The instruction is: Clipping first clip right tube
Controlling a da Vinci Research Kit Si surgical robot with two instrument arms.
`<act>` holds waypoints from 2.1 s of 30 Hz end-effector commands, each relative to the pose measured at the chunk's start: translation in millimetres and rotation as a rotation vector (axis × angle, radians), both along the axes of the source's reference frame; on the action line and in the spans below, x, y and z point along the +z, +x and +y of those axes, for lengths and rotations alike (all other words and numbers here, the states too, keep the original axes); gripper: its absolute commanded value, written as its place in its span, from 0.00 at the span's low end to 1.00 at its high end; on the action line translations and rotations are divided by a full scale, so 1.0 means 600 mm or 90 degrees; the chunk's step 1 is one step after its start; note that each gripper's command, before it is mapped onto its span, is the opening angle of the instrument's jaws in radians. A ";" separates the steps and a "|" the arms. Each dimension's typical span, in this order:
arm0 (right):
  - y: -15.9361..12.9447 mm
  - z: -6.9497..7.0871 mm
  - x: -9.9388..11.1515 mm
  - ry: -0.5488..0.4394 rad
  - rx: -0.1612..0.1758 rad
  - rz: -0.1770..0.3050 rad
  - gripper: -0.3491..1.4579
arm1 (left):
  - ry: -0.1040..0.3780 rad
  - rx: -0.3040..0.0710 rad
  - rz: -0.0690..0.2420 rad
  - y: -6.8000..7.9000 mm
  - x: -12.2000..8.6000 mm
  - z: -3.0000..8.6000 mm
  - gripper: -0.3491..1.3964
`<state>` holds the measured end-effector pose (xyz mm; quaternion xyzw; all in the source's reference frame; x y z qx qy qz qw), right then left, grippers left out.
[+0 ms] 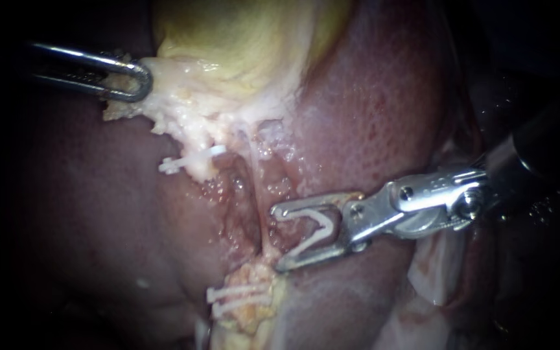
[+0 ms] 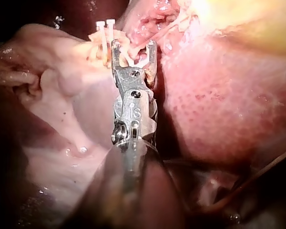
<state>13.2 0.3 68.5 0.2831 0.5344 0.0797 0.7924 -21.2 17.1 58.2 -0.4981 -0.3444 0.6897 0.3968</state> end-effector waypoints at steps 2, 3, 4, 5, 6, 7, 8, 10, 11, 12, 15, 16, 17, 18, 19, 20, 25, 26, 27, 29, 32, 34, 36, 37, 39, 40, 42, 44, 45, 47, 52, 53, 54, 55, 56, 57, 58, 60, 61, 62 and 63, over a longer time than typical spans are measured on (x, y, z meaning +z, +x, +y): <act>0.0000 0.0003 0.0016 0.005 0.004 0.000 0.44 | 0.000 0.000 0.000 0.0000 0.0000 0.0000 0.00; 0.0000 0.0004 0.0023 0.007 0.006 0.000 0.44 | 0.000 0.000 0.000 0.0000 0.0000 -0.0001 0.00; 0.0000 0.0005 0.0033 0.010 0.009 0.002 0.44 | 0.000 0.000 0.000 -0.0001 0.0000 0.0000 0.00; 0.0000 0.0006 0.0039 0.016 0.014 0.004 0.44 | 0.000 0.000 0.000 -0.0001 0.0000 0.0000 0.00; 0.0001 0.0008 0.0045 0.019 0.017 0.006 0.44 | 0.000 0.000 0.000 -0.0001 0.0000 0.0000 0.00; 0.0003 0.0009 0.0053 0.022 0.021 0.008 0.44 | 0.000 0.000 0.000 -0.0001 0.0001 0.0000 0.00; 0.0004 0.0010 0.0057 0.025 0.024 0.010 0.44 | 0.000 0.000 0.000 -0.0002 0.0001 0.0000 0.00; 0.0008 0.0011 0.0066 0.031 0.030 0.016 0.44 | 0.000 0.000 0.000 -0.0002 0.0002 0.0000 0.00; 0.0009 0.0011 0.0069 0.035 0.030 0.019 0.44 | 0.000 0.000 0.000 -0.0002 0.0002 0.0000 0.00; 0.0011 0.0011 0.0071 0.036 0.029 0.026 0.44 | 0.000 0.000 0.000 -0.0002 0.0002 0.0000 0.00; 0.0020 0.0008 0.0075 0.052 0.025 0.045 0.44 | 0.000 0.000 0.000 -0.0002 0.0002 0.0000 0.00; 0.0023 0.0007 0.0075 0.056 0.023 0.052 0.44 | 0.000 0.000 0.000 -0.0002 0.0002 0.0000 0.00; 0.0027 0.0005 0.0076 0.064 0.020 0.058 0.44 | 0.000 0.000 0.000 -0.0002 0.0002 0.0000 0.00; 0.0030 0.0004 0.0077 0.068 0.016 0.063 0.44 | 0.000 0.000 0.000 -0.0002 0.0002 0.0000 0.00; 0.0034 0.0002 0.0078 0.071 0.008 0.066 0.44 | 0.000 0.000 0.000 -0.0002 0.0002 0.0000 0.00; 0.0037 0.0001 0.0079 0.074 0.002 0.068 0.44 | 0.000 0.000 0.000 -0.0002 0.0002 0.0000 0.00; 0.0053 -0.0010 0.0091 0.088 -0.005 0.078 0.44 | 0.000 0.000 0.000 -0.0003 0.0003 0.0000 0.00; 0.0058 -0.0012 0.0094 0.091 -0.006 0.079 0.44 | 0.000 0.000 0.000 -0.0003 0.0003 0.0000 0.00; 0.0061 -0.0014 0.0096 0.090 -0.006 0.079 0.44 | 0.000 0.000 0.000 -0.0003 0.0004 0.0000 0.00; 0.0067 -0.0019 0.0101 0.096 -0.003 0.081 0.44 | 0.000 0.000 0.000 -0.0003 0.0004 0.0000 0.00; 0.0068 -0.0023 0.0099 0.101 0.001 0.089 0.44 | 0.000 0.000 0.000 -0.0002 0.0004 0.0000 0.00; 0.0068 -0.0027 0.0093 0.106 0.001 0.090 0.44 | 0.000 0.000 0.000 -0.0002 0.0004 0.0000 0.00; 0.0068 -0.0035 0.0082 0.106 0.000 0.093 0.43 | -0.001 0.000 0.000 -0.0002 0.0005 0.0000 0.00; 0.0068 -0.0039 0.0076 0.108 -0.005 0.097 0.43 | -0.001 0.000 0.000 -0.0002 0.0005 0.0000 0.00; 0.0072 -0.0049 0.0060 0.112 -0.010 0.107 0.43 | -0.001 0.000 0.000 -0.0001 0.0006 0.0000 0.00; 0.0074 -0.0053 0.0053 0.114 -0.015 0.111 0.43 | -0.001 0.000 0.000 -0.0001 0.0007 0.0000 0.00; 0.0080 -0.0062 0.0036 0.120 -0.024 0.118 0.43 | -0.001 0.000 0.000 -0.0001 0.0008 0.0000 0.00; 0.0085 -0.0067 0.0024 0.125 -0.032 0.120 0.42 | -0.001 0.000 0.000 -0.0001 0.0008 0.0000 0.00; 0.0088 -0.0070 0.0017 0.127 -0.039 0.123 0.42 | -0.001 0.000 0.000 -0.0001 0.0008 0.0000 0.00; 0.0091 -0.0071 0.0008 0.129 -0.047 0.129 0.42 | -0.001 0.000 0.000 -0.0001 0.0008 0.0000 0.00; 0.0091 -0.0061 -0.0014 0.145 -0.044 0.125 0.38 | -0.001 0.000 0.000 0.0000 0.0009 0.0000 0.00; 0.0089 -0.0058 -0.0017 0.153 -0.042 0.123 0.37 | -0.001 0.001 0.000 0.0000 0.0009 0.0000 0.00; 0.0088 -0.0055 -0.0020 0.160 -0.040 0.120 0.35 | -0.001 0.001 0.000 0.0000 0.0009 0.0000 0.00; 0.0086 -0.0053 -0.0023 0.168 -0.037 0.116 0.34 | -0.001 0.001 0.000 0.0000 0.0009 0.0000 0.00; 0.0084 -0.0051 -0.0024 0.168 -0.036 0.117 0.33 | -0.001 0.001 0.000 0.0000 0.0009 0.0000 0.00; 0.0083 -0.0050 -0.0025 0.172 -0.036 0.115 0.31 | -0.001 0.001 0.000 0.0000 0.0009 0.0000 0.00; 0.0081 -0.0050 -0.0026 0.182 -0.034 0.111 0.28 | -0.001 0.001 0.000 0.0000 0.0009 0.0000 0.00; 0.0079 -0.0050 -0.0025 0.196 -0.032 0.106 0.23 | -0.001 0.001 0.000 0.0000 0.0009 0.0000 0.00; 0.0078 -0.0051 -0.0024 0.199 -0.032 0.104 0.21 | -0.001 0.001 0.000 0.0000 0.0009 0.0000 0.00; 0.0078 -0.0051 -0.0024 0.206 -0.030 0.101 0.19 | -0.001 0.001 0.000 0.0000 0.0009 0.0000 0.00; 0.0077 -0.0052 -0.0023 0.213 -0.029 0.098 0.17 | -0.001 0.001 0.000 0.0000 0.0009 0.0000 0.00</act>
